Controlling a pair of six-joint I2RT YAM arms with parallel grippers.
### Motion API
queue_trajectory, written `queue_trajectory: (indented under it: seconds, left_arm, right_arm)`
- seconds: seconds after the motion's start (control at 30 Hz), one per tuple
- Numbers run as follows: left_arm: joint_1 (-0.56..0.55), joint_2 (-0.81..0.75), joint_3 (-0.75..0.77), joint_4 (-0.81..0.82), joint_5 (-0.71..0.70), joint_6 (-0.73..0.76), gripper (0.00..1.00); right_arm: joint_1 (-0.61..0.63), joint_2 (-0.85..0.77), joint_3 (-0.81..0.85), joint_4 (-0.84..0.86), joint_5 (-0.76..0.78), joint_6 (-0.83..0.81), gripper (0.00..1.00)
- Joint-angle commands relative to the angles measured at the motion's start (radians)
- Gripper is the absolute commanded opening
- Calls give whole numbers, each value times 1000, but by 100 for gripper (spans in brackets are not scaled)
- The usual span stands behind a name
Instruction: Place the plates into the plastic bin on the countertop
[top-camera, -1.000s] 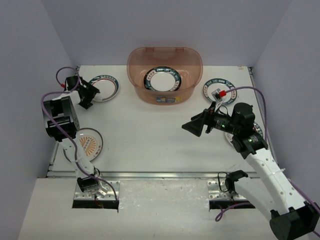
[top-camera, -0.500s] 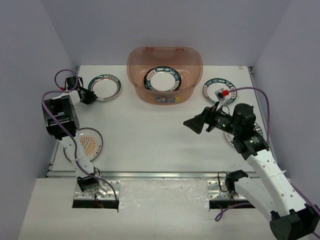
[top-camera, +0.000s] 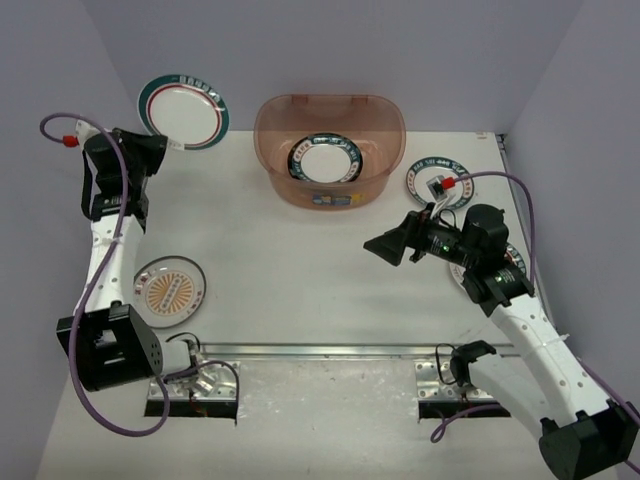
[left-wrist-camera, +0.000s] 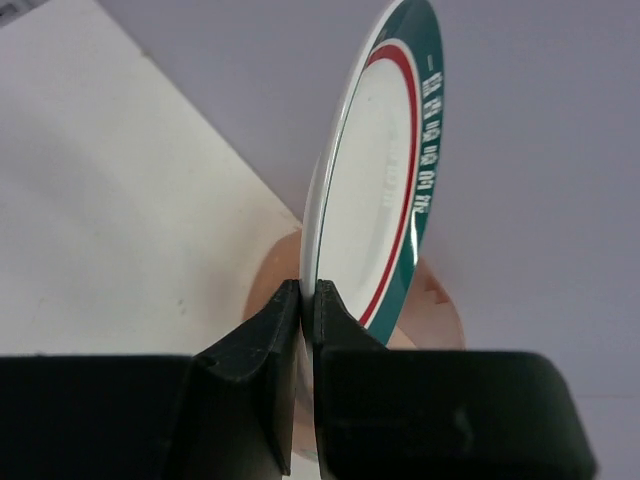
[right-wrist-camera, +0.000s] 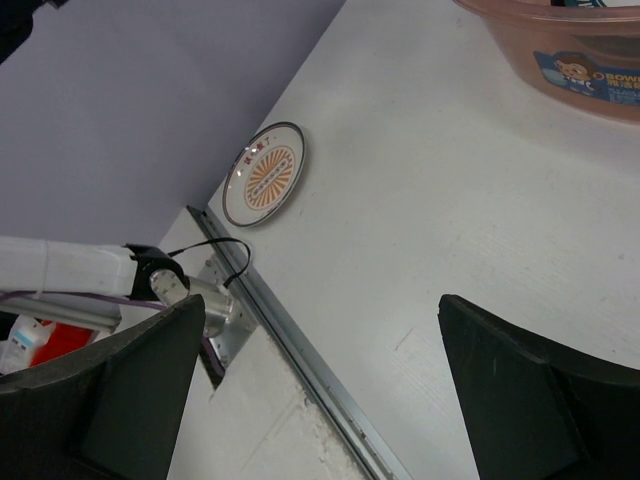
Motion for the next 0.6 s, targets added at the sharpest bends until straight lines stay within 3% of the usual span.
queue_trajectory:
  seconds: [0.0, 0.03, 0.17, 0.4, 0.57]
  left_arm:
    - [-113, 65, 200, 48, 77, 92, 0]
    - [-139, 102, 251, 13, 81, 102, 0]
    - [-323, 469, 689, -231, 114, 194, 0]
    - [-434, 888, 1195, -472, 147, 314, 0]
    - [-459, 945, 1156, -429, 198, 333, 0]
  right_arm:
    - [-5, -33, 8, 26, 55, 8, 99]
    - [-6, -38, 9, 21, 58, 8, 99]
    - [-7, -58, 34, -51, 96, -9, 99]
    - [-11, -123, 64, -182, 182, -89, 99]
    - [-13, -134, 80, -222, 206, -118, 99]
